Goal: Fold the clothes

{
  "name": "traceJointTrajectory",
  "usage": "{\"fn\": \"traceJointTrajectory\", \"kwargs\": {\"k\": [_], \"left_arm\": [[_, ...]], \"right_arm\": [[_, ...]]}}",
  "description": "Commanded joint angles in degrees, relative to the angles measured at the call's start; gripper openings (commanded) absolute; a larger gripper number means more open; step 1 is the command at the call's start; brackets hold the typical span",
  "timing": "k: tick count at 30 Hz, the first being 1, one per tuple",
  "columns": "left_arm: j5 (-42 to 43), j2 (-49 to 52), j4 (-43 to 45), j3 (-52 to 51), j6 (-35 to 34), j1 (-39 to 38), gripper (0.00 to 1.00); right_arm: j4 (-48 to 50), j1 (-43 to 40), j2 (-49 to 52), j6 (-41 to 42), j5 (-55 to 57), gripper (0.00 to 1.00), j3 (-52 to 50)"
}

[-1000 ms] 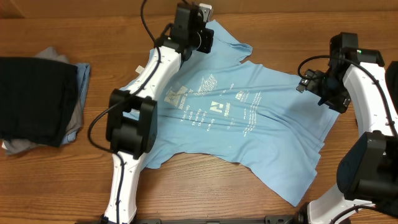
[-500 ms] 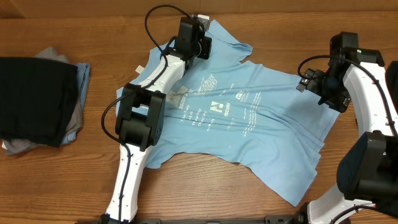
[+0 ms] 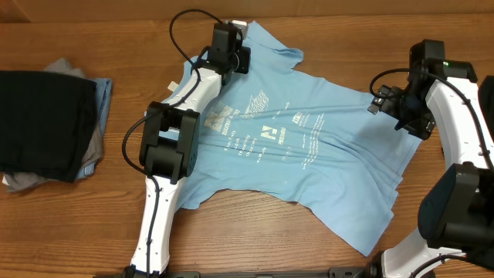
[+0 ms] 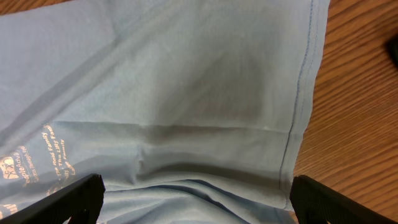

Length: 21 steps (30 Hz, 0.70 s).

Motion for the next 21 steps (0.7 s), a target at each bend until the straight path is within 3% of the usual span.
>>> {"fn": "traceJointTrajectory", "kwargs": {"k": [1,13,21], "left_arm": [[-6.7,2.6,-3.3,-0.5,1.2,3.7,0.04],[-9.6,2.6,-12.2,-0.5,-1.4,12.5,0.04],[-5.9,-0.1,-13.8,0.4,-1.8,13.8,0.04]], "right_arm": [[0.1,-0.1,-0.5,0.0,1.0,1.0,1.0],[0.1,-0.1,-0.5,0.0,0.9,1.0,1.0],[0.1,-0.1,-0.5,0.0,1.0,1.0,1.0]]}}
